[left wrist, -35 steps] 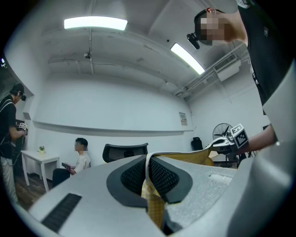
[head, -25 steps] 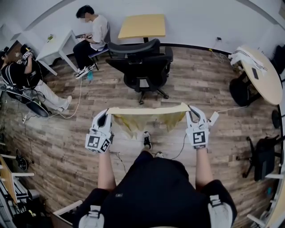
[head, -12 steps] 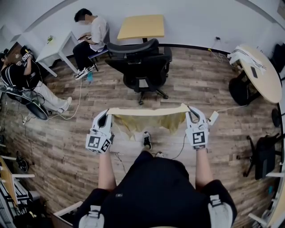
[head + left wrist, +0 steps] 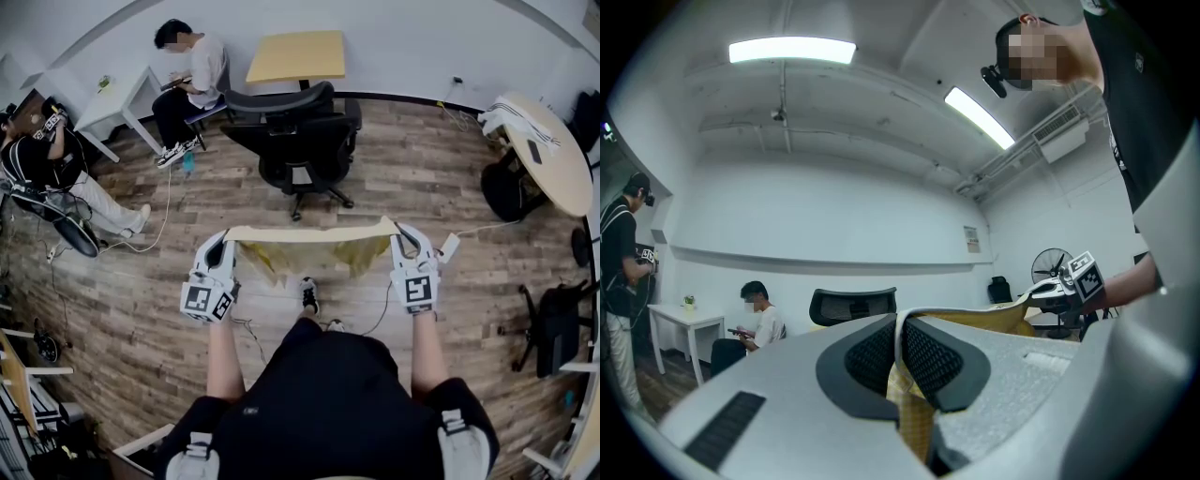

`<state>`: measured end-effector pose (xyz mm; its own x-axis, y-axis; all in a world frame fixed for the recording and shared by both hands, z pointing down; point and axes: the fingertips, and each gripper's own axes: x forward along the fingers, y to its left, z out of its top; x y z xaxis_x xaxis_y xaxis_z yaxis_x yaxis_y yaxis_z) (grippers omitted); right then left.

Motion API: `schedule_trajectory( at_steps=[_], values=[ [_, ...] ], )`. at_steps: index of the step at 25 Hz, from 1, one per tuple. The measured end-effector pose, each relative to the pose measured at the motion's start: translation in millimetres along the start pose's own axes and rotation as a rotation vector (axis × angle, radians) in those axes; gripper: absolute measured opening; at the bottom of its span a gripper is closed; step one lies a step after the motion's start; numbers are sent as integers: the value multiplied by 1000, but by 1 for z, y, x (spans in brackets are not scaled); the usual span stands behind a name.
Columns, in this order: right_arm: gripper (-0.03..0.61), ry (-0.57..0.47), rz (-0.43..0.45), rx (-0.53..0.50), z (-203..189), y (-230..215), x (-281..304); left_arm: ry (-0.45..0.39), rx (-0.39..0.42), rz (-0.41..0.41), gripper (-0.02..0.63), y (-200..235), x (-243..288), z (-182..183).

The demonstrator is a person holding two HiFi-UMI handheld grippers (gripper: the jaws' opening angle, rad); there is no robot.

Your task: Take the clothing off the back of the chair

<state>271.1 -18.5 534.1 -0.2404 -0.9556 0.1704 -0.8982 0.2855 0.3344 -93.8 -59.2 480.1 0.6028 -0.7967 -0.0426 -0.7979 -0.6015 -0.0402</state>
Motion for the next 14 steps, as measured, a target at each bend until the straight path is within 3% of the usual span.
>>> schedule_trajectory(
  at_steps=[14],
  values=[
    [-1, 8, 21, -19, -3, 4, 5, 2, 0, 5, 5, 2, -3, -2]
  ],
)
